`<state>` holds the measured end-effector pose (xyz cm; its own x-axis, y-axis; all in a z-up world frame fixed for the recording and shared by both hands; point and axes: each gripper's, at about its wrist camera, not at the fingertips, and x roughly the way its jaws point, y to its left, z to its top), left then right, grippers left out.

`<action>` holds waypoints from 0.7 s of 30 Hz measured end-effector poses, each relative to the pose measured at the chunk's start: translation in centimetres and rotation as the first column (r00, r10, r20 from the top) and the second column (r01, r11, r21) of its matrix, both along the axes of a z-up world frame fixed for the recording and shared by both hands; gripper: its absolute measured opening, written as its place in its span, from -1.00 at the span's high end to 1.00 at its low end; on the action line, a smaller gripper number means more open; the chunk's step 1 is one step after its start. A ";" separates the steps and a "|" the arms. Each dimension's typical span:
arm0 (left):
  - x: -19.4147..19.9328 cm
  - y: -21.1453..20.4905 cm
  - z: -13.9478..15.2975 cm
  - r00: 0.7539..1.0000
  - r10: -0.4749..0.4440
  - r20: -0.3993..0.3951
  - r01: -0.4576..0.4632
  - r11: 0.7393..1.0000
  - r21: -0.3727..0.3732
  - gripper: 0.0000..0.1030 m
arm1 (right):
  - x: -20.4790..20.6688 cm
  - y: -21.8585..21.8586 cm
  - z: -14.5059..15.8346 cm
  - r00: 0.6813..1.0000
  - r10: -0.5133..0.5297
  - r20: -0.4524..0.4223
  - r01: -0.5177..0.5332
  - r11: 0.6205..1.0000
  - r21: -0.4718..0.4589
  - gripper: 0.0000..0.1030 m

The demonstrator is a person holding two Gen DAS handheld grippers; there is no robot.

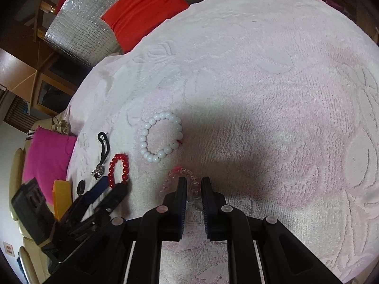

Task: Organize jewelry
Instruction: 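Grasp the red bead bracelet with the left tool while right tool holds the pink bracelet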

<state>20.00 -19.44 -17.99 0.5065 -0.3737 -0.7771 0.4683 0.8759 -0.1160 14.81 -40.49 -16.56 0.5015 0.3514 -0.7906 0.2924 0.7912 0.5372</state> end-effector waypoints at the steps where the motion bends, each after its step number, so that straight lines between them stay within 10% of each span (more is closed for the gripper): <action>1: -0.1 -0.3 -0.2 1.000 -0.010 0.008 0.010 1.000 0.030 -0.03 | 0.0 -0.1 0.0 1.000 -0.004 0.000 0.004 1.000 0.011 0.73; 5: -0.5 0.0 -0.2 0.999 -0.029 0.018 0.029 0.999 0.028 0.63 | -0.1 -0.3 0.0 1.000 -0.011 -0.003 0.011 0.999 0.031 0.72; 21: -2.6 2.9 1.8 0.999 -0.037 0.011 0.038 0.997 -0.062 0.63 | 0.0 1.6 1.6 0.996 0.025 0.086 -0.023 0.999 -0.024 0.74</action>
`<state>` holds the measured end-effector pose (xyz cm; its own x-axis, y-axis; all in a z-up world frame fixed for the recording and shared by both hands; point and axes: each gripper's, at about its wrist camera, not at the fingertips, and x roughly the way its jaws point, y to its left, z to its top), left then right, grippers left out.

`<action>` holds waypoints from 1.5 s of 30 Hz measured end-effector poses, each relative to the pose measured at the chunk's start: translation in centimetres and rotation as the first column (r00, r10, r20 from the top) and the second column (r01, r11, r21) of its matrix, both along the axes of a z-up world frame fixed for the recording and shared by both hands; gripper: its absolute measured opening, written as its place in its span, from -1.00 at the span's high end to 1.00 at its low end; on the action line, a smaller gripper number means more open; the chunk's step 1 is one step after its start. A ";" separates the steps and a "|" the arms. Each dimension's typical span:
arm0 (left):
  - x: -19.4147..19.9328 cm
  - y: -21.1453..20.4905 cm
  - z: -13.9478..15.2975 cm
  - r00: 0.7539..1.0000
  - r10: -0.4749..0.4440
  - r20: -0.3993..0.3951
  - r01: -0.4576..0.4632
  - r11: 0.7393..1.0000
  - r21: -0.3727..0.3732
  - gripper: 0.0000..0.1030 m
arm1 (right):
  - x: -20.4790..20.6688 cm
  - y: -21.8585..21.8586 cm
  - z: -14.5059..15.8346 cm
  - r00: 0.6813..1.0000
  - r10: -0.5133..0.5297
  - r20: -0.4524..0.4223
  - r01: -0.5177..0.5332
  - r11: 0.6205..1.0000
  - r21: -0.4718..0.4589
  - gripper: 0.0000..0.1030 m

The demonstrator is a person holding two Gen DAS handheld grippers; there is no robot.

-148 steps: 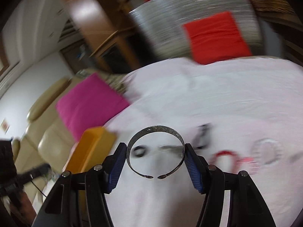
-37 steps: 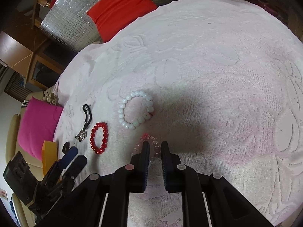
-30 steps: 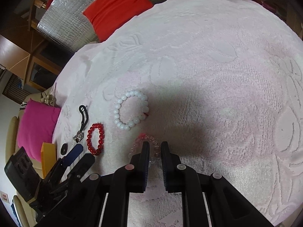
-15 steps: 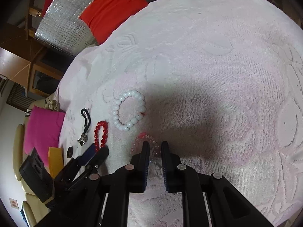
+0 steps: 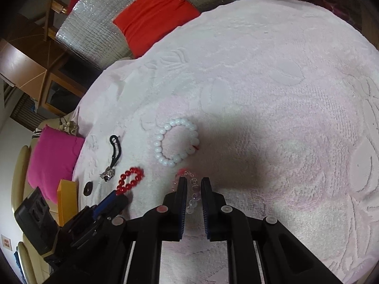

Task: Organize jewelry
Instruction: 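Grasp the red bead bracelet with the left tool while right tool holds the pink bracelet, then carry red bracelet in left tool and pink bracelet in right tool over the orange tray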

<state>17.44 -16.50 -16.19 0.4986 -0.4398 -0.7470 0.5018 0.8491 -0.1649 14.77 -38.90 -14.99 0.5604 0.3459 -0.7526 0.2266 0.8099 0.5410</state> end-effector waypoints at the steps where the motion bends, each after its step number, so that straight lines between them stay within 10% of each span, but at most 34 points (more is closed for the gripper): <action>1: -0.2 0.4 0.2 1.000 0.003 0.001 -0.003 1.000 -0.008 0.63 | 0.0 0.1 0.1 1.000 0.004 0.008 -0.004 1.000 0.002 0.74; 15: -0.6 7.4 2.5 0.989 0.147 0.024 -0.146 0.988 -0.049 0.63 | 0.6 4.3 2.7 0.988 0.062 0.138 -0.066 0.998 0.025 0.74; 30: -0.1 11.8 2.6 0.966 0.257 0.034 -0.257 0.966 -0.017 0.63 | 1.6 4.1 0.4 1.000 0.013 -0.019 -0.014 0.999 -0.051 0.70; 35: 0.2 12.5 2.7 0.958 0.282 0.043 -0.282 0.959 -0.008 0.63 | 2.1 4.9 0.3 0.999 0.021 -0.046 -0.026 0.994 -0.106 -0.16; 45: 0.7 14.5 2.7 0.943 0.332 0.032 -0.332 0.943 -0.013 0.63 | 3.5 8.1 -0.1 0.998 0.044 -0.041 -0.054 0.962 -0.269 -0.16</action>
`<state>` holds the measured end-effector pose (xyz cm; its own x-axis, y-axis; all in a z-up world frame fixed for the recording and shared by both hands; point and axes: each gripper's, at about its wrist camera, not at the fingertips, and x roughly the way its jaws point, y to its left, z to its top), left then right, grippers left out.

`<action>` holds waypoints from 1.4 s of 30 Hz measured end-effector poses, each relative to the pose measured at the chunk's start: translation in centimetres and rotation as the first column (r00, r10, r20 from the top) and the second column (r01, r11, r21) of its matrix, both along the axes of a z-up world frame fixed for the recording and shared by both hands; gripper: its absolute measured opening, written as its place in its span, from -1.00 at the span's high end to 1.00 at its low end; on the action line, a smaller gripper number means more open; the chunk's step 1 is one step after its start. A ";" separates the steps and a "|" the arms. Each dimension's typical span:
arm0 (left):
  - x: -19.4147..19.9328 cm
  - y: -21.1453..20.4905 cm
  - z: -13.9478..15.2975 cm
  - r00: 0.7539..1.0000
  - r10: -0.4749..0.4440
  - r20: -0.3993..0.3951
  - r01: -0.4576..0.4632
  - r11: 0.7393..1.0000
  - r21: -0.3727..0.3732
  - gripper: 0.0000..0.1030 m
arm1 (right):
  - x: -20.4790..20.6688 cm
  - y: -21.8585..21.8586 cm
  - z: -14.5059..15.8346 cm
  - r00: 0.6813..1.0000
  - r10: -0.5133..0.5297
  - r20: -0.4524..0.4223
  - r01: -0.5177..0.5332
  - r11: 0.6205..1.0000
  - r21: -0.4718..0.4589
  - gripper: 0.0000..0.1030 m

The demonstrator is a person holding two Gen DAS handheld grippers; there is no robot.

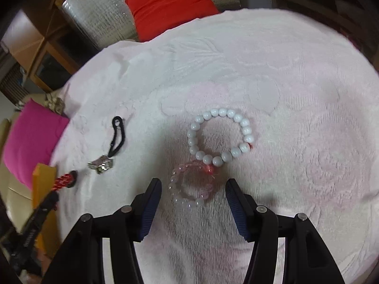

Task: Organize jewelry
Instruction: 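Carry red bracelet in left tool and pink bracelet in right tool over the orange tray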

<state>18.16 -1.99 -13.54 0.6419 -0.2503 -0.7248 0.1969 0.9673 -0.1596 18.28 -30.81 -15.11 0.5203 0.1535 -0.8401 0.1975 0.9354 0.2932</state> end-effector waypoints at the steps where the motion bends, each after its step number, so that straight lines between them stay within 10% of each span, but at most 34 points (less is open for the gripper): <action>1: 0.0 0.1 0.0 1.000 0.000 0.002 0.000 1.000 0.003 0.63 | 0.1 0.5 -0.1 1.000 0.007 0.000 -0.007 0.999 -0.032 -0.14; 5: 0.0 0.5 0.2 1.000 0.005 0.009 -0.005 1.000 0.004 0.63 | -0.1 2.0 -0.1 0.999 0.043 0.009 -0.041 0.987 -0.153 0.60; 10: -0.1 2.0 0.8 0.998 0.053 0.018 -0.052 0.998 -0.017 0.63 | -0.9 2.2 0.3 0.997 0.065 0.039 -0.058 0.985 -0.164 0.82; 22: -5.4 7.8 6.2 0.931 0.273 0.241 -0.261 0.962 -0.080 0.63 | -3.4 5.6 4.4 0.933 0.235 0.272 -0.253 0.967 0.032 0.83; 35: -9.0 14.7 5.9 0.845 0.485 0.226 -0.475 0.874 -0.098 0.63 | -5.8 14.5 7.5 0.768 0.451 0.454 -0.535 0.842 0.069 0.83; 42: -10.2 19.1 4.8 0.847 0.502 0.172 -0.501 0.864 -0.055 0.63 | -4.3 20.9 8.3 0.752 0.511 0.416 -0.609 0.780 0.143 0.82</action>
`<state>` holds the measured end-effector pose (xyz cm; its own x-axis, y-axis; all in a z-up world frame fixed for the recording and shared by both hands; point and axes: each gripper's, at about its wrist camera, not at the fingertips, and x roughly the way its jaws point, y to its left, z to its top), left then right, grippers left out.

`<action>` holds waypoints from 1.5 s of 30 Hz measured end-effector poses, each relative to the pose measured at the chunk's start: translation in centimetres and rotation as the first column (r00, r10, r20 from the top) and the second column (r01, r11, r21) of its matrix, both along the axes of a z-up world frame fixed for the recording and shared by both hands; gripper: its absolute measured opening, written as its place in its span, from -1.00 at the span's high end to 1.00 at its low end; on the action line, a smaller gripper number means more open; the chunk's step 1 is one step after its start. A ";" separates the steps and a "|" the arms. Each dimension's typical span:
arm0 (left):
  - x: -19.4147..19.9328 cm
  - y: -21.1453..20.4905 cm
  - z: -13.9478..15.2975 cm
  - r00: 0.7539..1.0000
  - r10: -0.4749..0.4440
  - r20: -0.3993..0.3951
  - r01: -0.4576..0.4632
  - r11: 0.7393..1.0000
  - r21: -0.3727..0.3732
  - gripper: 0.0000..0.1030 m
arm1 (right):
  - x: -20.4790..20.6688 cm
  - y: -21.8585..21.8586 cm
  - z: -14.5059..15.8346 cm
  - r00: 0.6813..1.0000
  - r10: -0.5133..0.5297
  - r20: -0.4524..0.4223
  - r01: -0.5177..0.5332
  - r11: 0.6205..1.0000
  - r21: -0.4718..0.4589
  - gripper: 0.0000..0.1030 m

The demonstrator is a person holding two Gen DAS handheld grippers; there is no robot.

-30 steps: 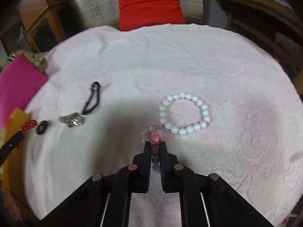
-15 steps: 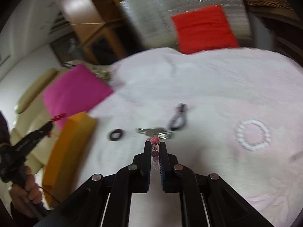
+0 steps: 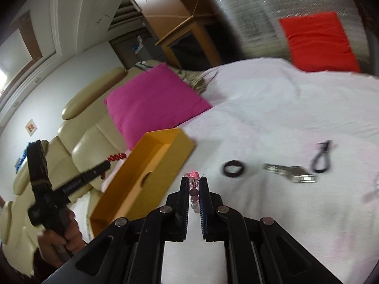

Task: Organize jewelry
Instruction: 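Carry red bracelet in left tool and pink bracelet in right tool over the orange tray, then open the left tool over the tray while right tool releases the pink bracelet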

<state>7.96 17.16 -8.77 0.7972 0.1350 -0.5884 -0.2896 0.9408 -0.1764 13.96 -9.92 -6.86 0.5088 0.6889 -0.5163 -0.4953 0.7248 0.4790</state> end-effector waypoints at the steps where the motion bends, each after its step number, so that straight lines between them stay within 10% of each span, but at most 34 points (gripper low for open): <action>1: -0.1 0.7 -0.3 1.000 0.007 -0.016 -0.007 1.000 0.005 0.63 | 0.4 1.2 0.1 1.000 0.009 -0.005 -0.009 1.000 -0.006 0.82; 21: 1.1 8.2 -6.8 0.967 0.064 -0.248 -0.084 0.994 -0.069 0.63 | 9.0 26.2 -2.7 0.969 0.139 -0.207 -0.200 0.928 -0.313 0.82; 35: 1.8 8.2 -8.4 0.945 0.079 -0.318 -0.089 0.996 -0.018 0.62 | 14.8 26.9 -5.5 0.963 -0.023 -0.268 -0.080 0.927 -0.366 0.80; 45: 1.8 7.3 -7.5 0.943 0.114 -0.312 -0.103 0.993 0.054 0.37 | 12.8 22.2 -2.5 0.984 -0.027 -0.175 -0.010 0.979 -0.205 0.64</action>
